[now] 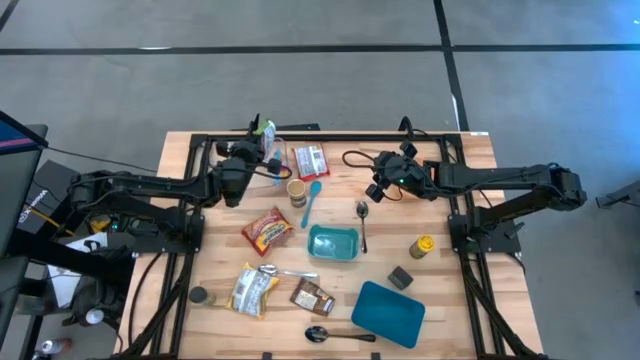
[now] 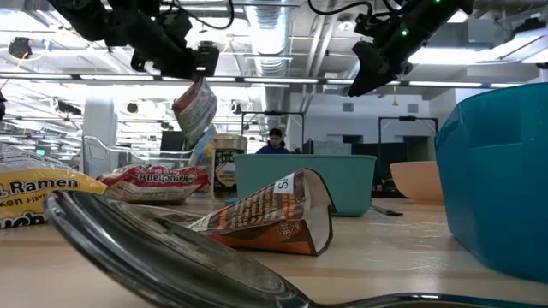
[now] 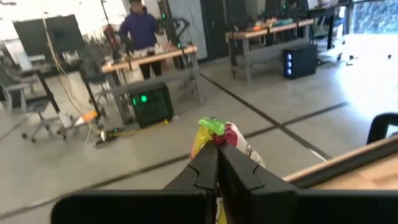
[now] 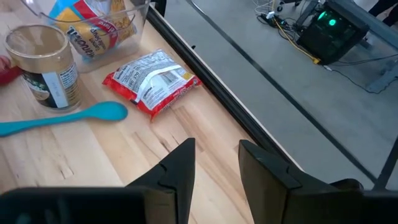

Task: Pick & Place Food Item
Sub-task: Put the green noodle pack into the transparent bin

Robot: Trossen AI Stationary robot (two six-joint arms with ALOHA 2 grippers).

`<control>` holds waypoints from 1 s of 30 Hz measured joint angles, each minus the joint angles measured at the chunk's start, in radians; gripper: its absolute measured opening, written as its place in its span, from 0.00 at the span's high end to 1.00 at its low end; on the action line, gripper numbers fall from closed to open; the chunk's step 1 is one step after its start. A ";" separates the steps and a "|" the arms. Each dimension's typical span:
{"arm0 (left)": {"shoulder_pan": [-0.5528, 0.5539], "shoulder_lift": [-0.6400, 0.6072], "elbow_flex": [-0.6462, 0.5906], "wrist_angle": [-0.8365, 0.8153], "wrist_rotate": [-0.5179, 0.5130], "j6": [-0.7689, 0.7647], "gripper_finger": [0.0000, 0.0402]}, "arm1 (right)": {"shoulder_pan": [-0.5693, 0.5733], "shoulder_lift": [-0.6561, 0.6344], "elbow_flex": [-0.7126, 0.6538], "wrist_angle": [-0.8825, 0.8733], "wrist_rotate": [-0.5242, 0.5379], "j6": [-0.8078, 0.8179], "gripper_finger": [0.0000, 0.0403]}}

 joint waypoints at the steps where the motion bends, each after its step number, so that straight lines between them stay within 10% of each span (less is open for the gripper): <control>1: 0.000 0.000 0.000 -0.024 0.000 -0.029 1.00 | 0.000 0.000 0.000 -0.001 0.000 0.001 0.71; 30: 0.000 0.000 0.000 -0.450 -0.007 -0.568 1.00 | 0.000 0.000 0.000 -0.001 -0.011 0.009 0.71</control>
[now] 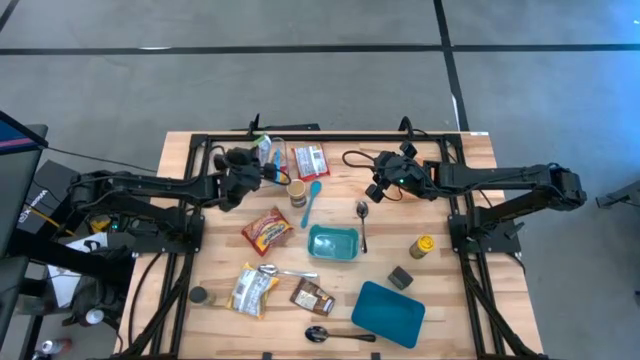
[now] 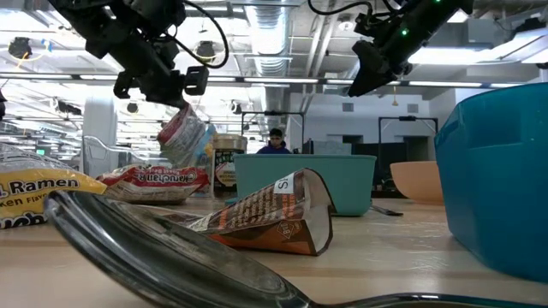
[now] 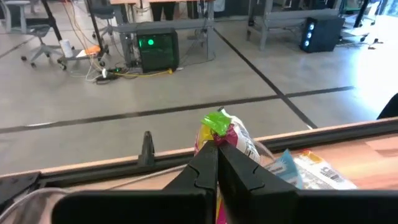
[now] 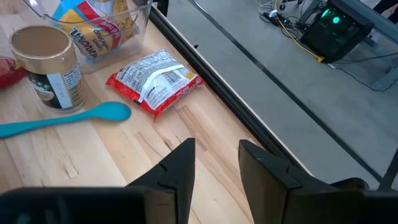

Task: Pick & Place Food Item
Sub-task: Put the green noodle pack into the transparent bin

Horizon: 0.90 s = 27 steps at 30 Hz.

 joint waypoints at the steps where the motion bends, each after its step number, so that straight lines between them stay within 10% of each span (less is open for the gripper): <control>1: 0.000 0.000 0.000 -0.019 0.005 -0.019 1.00 | 0.000 0.000 0.000 0.000 0.000 0.000 0.71; 27: 0.034 0.005 -0.002 -0.069 0.136 -0.149 1.00 | 0.000 0.000 0.000 0.000 0.000 0.000 0.71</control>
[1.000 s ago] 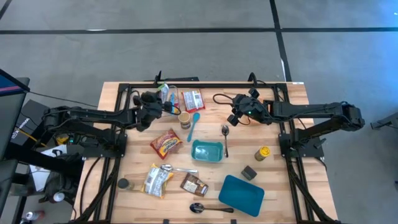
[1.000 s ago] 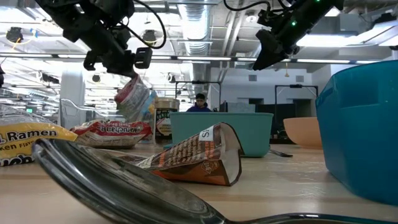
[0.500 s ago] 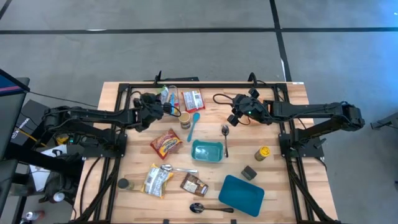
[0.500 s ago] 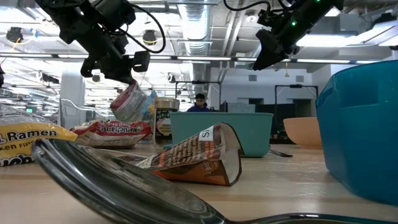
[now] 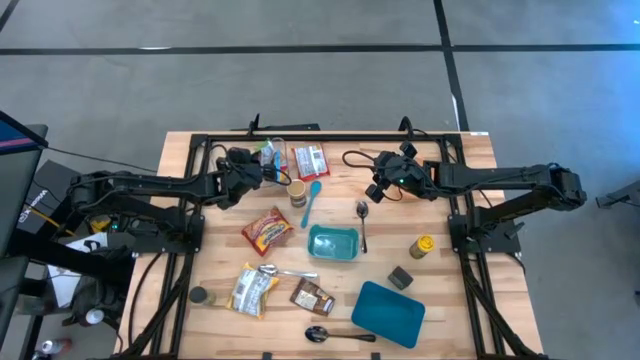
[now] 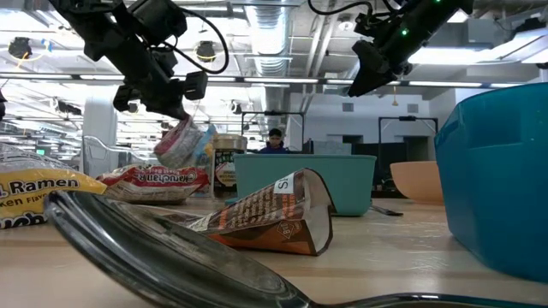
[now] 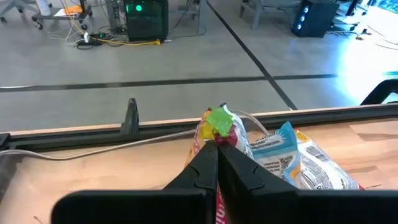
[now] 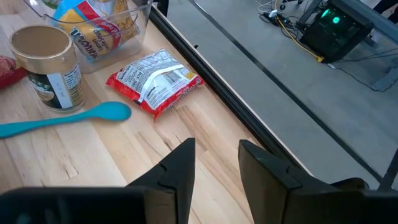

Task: Pick & Place Food Item
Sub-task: Put the green noodle pack into the transparent bin

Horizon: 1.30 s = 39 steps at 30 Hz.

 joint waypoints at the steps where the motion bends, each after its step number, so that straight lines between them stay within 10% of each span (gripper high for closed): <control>1: 0.000 0.000 0.000 0.000 0.016 0.000 1.00 | 0.000 0.000 0.000 0.000 0.000 0.000 0.71; 24: 0.000 0.000 0.000 0.000 0.077 -0.004 0.99 | 0.000 0.000 0.000 -0.011 -0.003 0.010 0.71; 39: 0.000 -0.001 0.000 0.045 0.073 0.004 0.79 | 0.000 0.000 0.000 -0.011 -0.003 0.010 0.71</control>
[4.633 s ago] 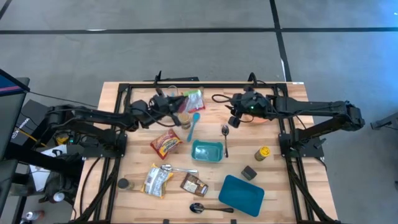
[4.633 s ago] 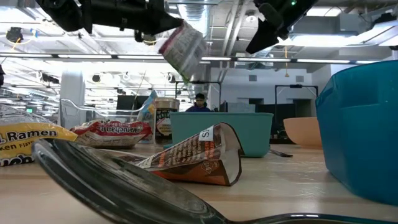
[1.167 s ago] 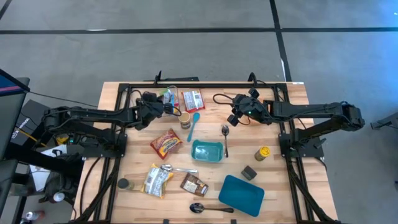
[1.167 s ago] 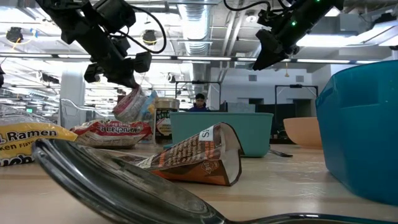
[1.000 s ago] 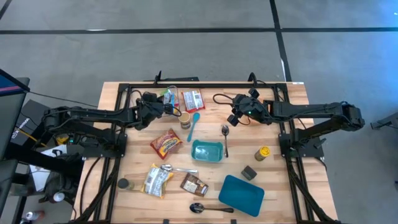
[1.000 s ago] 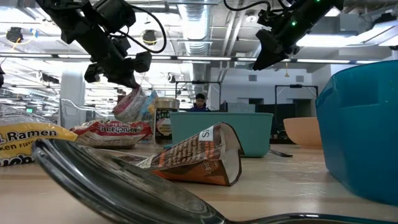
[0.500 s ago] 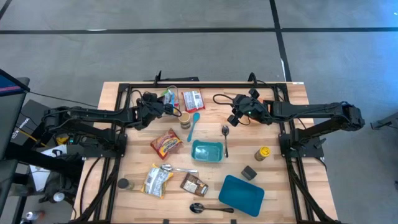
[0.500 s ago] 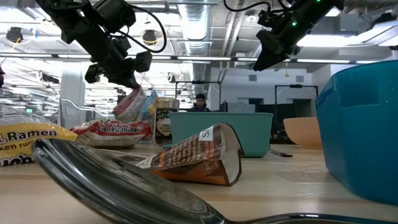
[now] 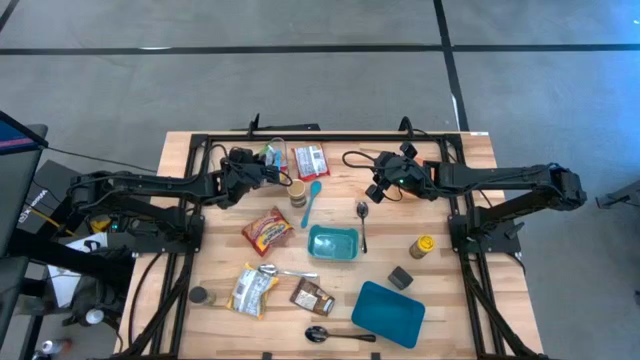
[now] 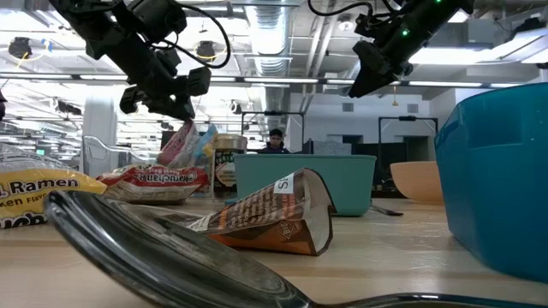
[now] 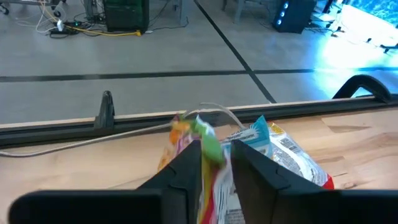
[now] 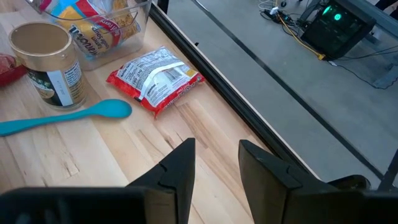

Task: Pick & Place Food Item
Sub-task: Put the green noodle pack into the transparent bin, then put the gold seasoning bottle into the blue bin

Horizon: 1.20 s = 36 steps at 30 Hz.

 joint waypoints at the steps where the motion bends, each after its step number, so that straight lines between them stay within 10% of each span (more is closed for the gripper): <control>1: 0.003 0.000 0.000 0.006 0.000 0.001 0.78 | 0.000 0.000 0.000 0.000 0.000 0.000 0.71; 36: 0.025 -0.006 -0.028 0.205 0.126 0.327 0.86 | 0.000 0.000 0.000 -0.005 0.000 -0.002 0.71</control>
